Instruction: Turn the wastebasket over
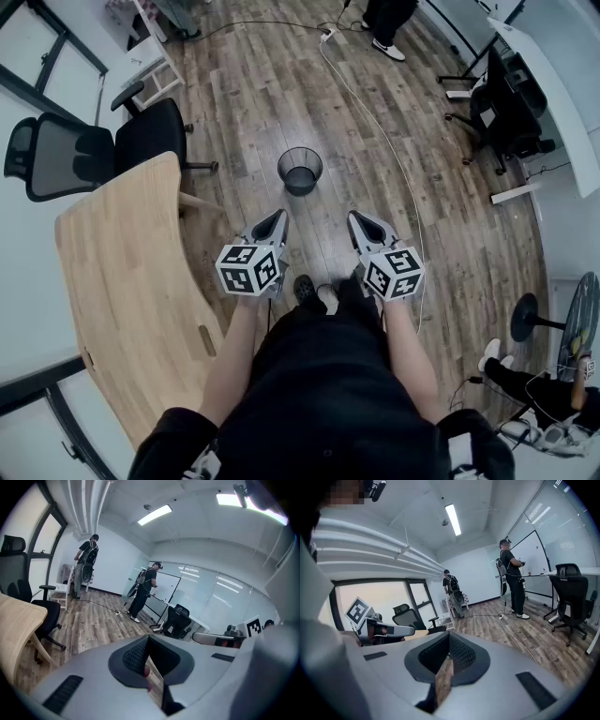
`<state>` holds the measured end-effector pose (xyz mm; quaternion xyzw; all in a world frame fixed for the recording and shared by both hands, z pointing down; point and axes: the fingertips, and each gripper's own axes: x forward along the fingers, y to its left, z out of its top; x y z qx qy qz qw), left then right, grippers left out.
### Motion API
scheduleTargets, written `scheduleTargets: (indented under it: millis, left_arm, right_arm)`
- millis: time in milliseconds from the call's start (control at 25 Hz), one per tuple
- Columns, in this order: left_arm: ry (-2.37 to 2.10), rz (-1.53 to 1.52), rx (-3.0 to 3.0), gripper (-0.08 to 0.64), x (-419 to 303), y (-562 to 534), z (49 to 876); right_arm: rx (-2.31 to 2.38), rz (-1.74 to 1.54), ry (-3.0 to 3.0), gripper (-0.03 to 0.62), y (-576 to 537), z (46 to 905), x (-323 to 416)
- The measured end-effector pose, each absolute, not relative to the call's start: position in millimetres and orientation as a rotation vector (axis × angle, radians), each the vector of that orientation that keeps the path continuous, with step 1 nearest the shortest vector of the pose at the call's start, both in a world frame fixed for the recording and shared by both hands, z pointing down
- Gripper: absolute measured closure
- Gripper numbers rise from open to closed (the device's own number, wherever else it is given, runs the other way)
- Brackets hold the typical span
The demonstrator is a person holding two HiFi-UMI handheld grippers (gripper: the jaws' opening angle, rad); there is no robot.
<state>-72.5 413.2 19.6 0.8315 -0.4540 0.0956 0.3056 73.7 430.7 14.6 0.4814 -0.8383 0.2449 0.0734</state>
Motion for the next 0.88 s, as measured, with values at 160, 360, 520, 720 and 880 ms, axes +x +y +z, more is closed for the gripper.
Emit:
scheduleTargets:
  millis: [160,360,520,720,880]
  left_arm:
    - [-1.207,0.252,2.191,0.541,-77.5,417.6,20.0]
    - [-1.202,0.242,2.197,0.541,-78.5,420.0,19.7]
    - [-1.189,0.261,2.188,0.541,-73.9,426.4,23.3]
    - [-1.178,0.256,2.194,0.542,-70.9,424.5,24.5]
    - [-1.172,0.248,2.202,0.542,-65.7,419.0,20.8]
  right_arm:
    - [1.434,0.721,-2.519,0.560,435.2,13.7,70.0]
    - [1.425,0.693,-2.530,0.560,437.3,11.5,66.0]
    - [1.427,0.704,-2.518,0.560,444.8,16.0,68.9]
    - [1.451,0.747,-2.537,0.560,442.2,16.6,71.5]
    - [1.470,0.781,-2.532,0.560,435.7,14.7,75.9]
